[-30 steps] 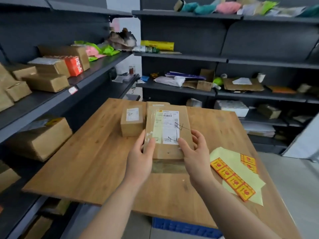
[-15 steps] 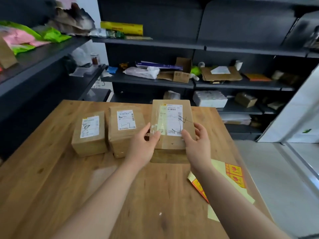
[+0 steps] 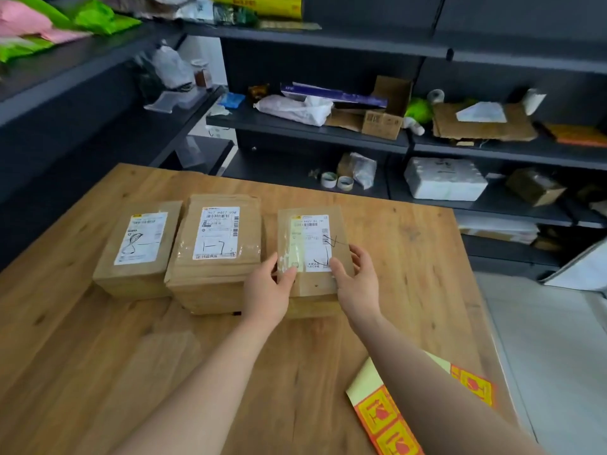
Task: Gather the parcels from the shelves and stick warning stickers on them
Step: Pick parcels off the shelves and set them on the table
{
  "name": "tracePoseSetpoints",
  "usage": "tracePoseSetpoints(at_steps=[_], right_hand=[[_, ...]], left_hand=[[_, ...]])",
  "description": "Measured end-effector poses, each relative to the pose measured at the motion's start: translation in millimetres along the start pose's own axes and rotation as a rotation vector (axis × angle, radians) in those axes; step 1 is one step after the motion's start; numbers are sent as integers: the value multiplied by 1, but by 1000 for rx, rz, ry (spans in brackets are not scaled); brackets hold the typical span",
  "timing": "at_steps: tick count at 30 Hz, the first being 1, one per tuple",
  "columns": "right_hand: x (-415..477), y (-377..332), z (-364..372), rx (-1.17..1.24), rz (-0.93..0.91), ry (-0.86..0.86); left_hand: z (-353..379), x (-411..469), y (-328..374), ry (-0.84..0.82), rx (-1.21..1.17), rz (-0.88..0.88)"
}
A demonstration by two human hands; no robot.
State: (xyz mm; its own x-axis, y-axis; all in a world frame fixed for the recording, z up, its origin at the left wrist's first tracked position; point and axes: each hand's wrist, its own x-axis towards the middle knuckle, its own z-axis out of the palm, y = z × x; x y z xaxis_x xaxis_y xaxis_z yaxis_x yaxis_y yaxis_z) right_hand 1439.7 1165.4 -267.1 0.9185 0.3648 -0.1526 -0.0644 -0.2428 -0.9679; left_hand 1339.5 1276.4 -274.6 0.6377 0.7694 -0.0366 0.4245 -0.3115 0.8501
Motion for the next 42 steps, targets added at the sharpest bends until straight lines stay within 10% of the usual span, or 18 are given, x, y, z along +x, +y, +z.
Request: tracePoseSetpoints(at_steps=[17, 30, 42], right_hand=[[22, 34, -5, -374, 23, -149], [-68, -50, 14, -991, -702, -417], [-265, -94, 102, -872, -1211, -657]], left_hand=[[27, -1, -13, -81, 214, -82], [-105, -94, 23, 195, 818, 333], [-250, -287, -33, 504, 970, 62]])
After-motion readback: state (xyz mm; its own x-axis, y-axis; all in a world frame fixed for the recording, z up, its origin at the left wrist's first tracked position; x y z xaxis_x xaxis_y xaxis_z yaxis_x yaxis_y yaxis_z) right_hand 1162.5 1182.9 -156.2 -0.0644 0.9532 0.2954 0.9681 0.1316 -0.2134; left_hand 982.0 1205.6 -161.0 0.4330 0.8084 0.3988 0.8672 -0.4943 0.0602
